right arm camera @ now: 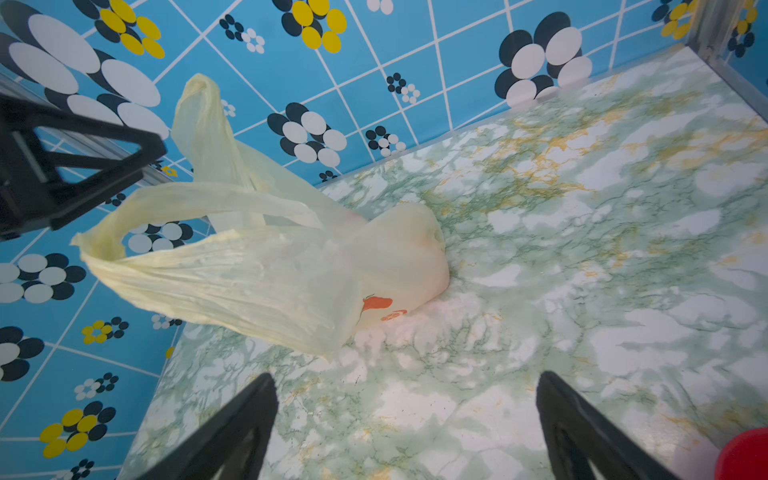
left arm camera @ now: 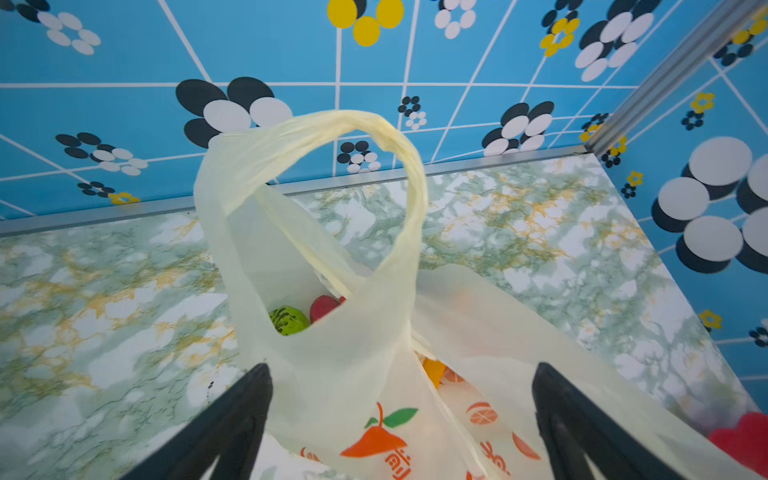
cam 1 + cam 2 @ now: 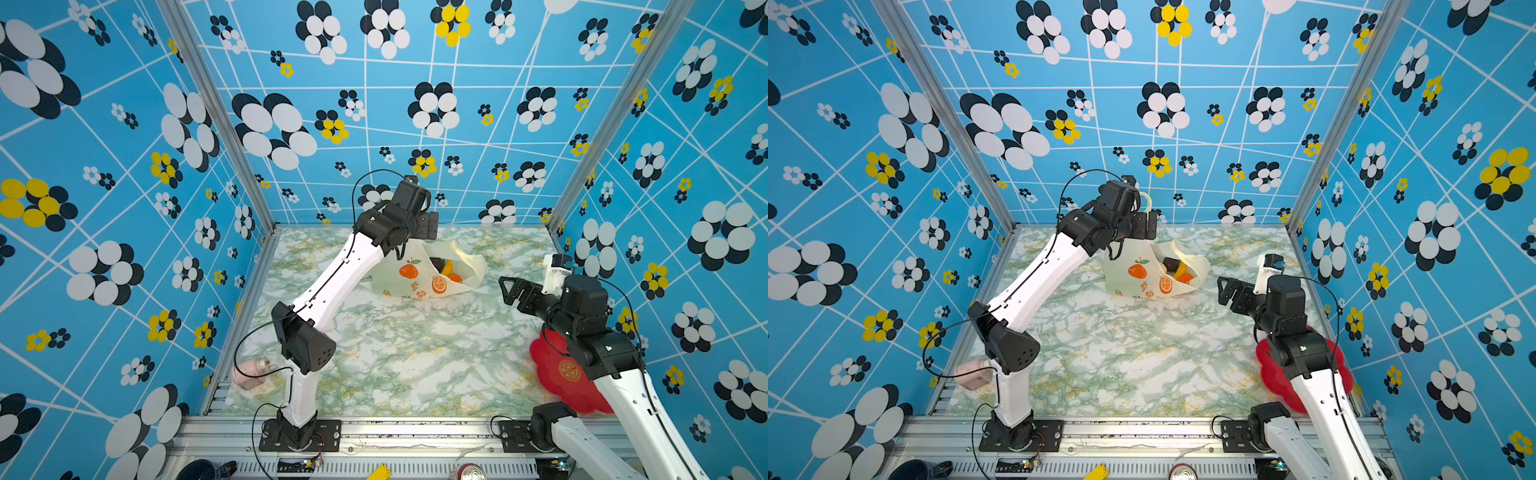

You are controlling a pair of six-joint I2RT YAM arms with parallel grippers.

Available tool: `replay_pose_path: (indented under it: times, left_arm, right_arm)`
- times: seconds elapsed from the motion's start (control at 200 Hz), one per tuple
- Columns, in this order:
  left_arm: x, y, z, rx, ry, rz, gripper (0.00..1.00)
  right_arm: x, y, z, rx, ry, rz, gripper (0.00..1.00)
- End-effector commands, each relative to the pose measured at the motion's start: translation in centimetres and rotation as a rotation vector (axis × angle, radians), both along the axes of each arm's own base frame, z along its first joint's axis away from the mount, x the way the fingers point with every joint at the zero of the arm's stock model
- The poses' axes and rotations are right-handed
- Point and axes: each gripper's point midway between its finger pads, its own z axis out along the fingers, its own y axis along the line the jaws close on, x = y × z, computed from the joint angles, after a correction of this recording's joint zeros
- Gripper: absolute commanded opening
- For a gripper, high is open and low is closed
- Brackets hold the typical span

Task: Take fruits out of the plastic bag
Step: Spread open the plastic bag at the top-center of the table.

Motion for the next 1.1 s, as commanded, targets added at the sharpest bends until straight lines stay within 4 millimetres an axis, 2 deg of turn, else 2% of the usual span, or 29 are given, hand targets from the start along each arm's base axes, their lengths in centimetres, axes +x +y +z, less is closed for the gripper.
replay_pose_path:
  times: [0.0, 0.125, 0.245, 0.33, 0.47, 0.67, 0.69, 0.735, 0.79, 0.805, 0.815, 0.87, 1.025, 1.095]
  left_arm:
    - [1.7, -0.2, -1.3, 0.01, 0.026, 0.04, 1.0]
    - [3.5, -1.3, -2.0, 0.022, 0.006, 0.037, 1.0]
    - [4.9, -0.5, -3.4, 0.059, 0.003, 0.102, 0.99]
    - [5.4, 0.1, -4.1, 0.08, 0.002, 0.132, 0.94]
    - [5.1, 0.4, -3.9, 0.082, -0.002, 0.137, 0.77]
    - [3.1, 1.2, -1.5, 0.022, -0.059, 0.101, 0.45]
    - [2.7, 1.3, -1.1, 0.01, -0.067, 0.094, 0.38]
    - [1.9, 1.6, -0.5, -0.017, -0.087, 0.085, 0.3]
    - [0.8, 2.1, 0.2, -0.06, -0.119, 0.072, 0.26]
    - [0.8, 2.0, -0.6, -0.061, -0.113, 0.067, 0.25]
    - [0.3, 2.2, 0.2, -0.076, -0.13, 0.063, 0.24]
    - [-0.9, 2.5, 0.8, -0.121, -0.159, 0.041, 0.21]
    - [-3.4, 3.4, -0.1, -0.239, -0.15, -0.015, 0.12]
    - [-4.3, 3.8, -0.8, -0.27, -0.145, -0.022, 0.1]
  right_arm:
    - [-0.2, 0.1, 0.6, -0.036, -0.006, -0.002, 0.99]
    - [-0.2, 0.6, 0.6, -0.03, -0.005, 0.012, 0.99]
    - [-0.3, 0.8, 0.5, -0.037, -0.002, 0.025, 0.99]
    - [-0.3, 1.1, 0.6, -0.041, -0.007, 0.047, 0.99]
    - [-0.5, 1.3, 0.6, -0.056, -0.003, 0.066, 0.99]
    - [-0.7, 1.8, 1.0, -0.075, -0.009, 0.104, 0.99]
    - [-0.7, 1.9, 1.1, -0.077, -0.012, 0.11, 0.99]
    - [-1.0, 2.2, 1.4, -0.085, -0.02, 0.127, 0.99]
    - [-1.3, 2.6, 2.0, -0.095, -0.041, 0.15, 0.99]
    - [-1.4, 2.8, 2.2, -0.099, -0.046, 0.159, 0.99]
    - [-1.5, 2.9, 2.2, -0.101, -0.049, 0.163, 0.99]
    - [-1.9, 3.6, 2.9, -0.112, -0.069, 0.2, 0.99]
    - [-2.6, 6.8, 4.1, -0.152, -0.103, 0.327, 0.99]
    - [-2.0, 7.5, 4.2, -0.198, -0.099, 0.335, 0.99]
